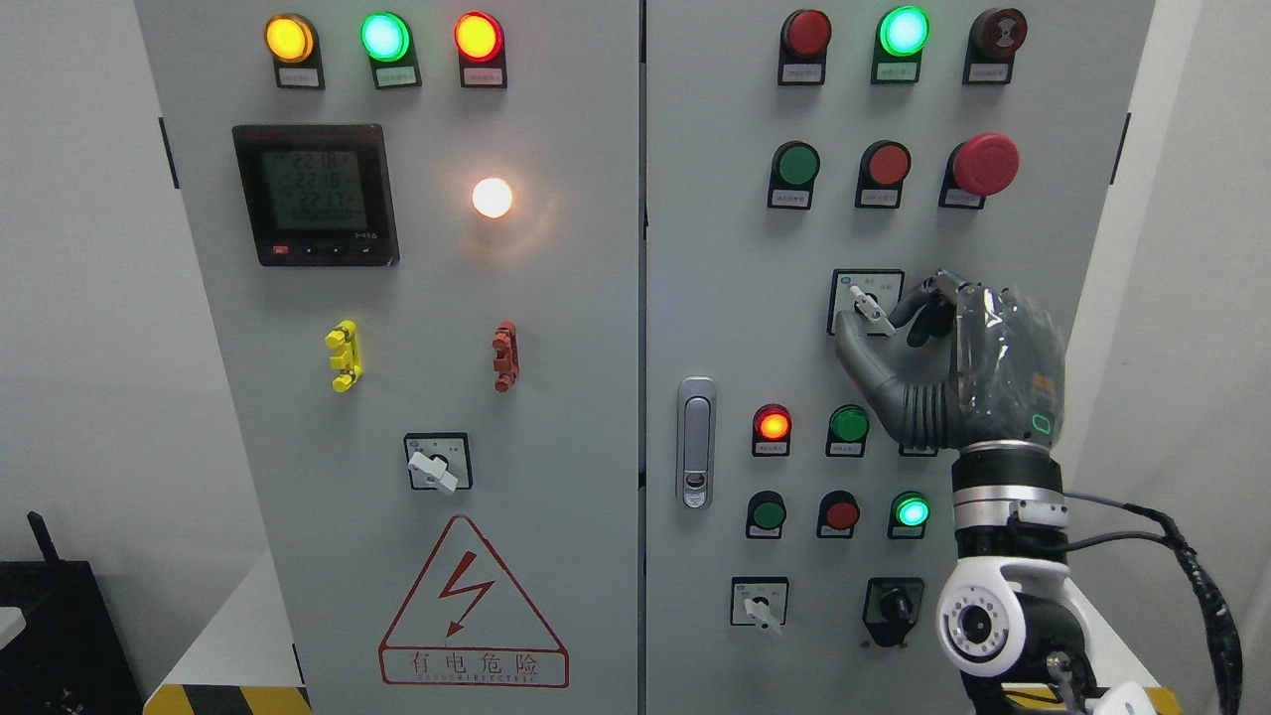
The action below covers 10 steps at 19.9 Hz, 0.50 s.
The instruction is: Rotate and turn off gray switch
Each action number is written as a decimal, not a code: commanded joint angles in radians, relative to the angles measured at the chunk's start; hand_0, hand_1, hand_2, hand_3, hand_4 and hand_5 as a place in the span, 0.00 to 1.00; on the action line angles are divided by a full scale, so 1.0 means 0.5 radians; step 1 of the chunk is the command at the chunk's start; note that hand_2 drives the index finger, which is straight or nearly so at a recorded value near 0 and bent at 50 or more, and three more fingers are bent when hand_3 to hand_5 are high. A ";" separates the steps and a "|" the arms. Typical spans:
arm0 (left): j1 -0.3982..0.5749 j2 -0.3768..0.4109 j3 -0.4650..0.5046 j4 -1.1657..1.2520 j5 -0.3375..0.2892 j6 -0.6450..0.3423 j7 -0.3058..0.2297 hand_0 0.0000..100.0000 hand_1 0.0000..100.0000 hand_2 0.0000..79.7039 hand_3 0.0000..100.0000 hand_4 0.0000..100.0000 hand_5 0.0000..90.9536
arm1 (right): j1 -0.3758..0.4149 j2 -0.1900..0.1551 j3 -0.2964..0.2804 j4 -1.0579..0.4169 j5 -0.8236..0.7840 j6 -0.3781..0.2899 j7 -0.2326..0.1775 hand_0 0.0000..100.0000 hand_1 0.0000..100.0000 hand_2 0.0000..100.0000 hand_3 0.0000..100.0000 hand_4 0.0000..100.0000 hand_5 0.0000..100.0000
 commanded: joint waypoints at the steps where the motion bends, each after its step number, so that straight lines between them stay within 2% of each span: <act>1: -0.001 0.000 0.064 0.046 -0.015 0.002 -0.001 0.12 0.39 0.00 0.00 0.00 0.00 | -0.016 0.009 0.025 0.023 0.000 0.000 0.002 0.21 0.37 0.63 0.81 0.75 0.94; 5: -0.001 0.000 0.064 0.046 -0.015 0.002 0.002 0.12 0.39 0.00 0.00 0.00 0.00 | -0.028 0.015 0.028 0.035 -0.003 0.015 0.002 0.23 0.39 0.64 0.82 0.76 0.94; 10: 0.002 0.000 0.064 0.046 -0.015 0.002 -0.001 0.12 0.39 0.00 0.00 0.00 0.00 | -0.028 0.015 0.028 0.035 -0.003 0.015 -0.001 0.34 0.37 0.65 0.83 0.76 0.94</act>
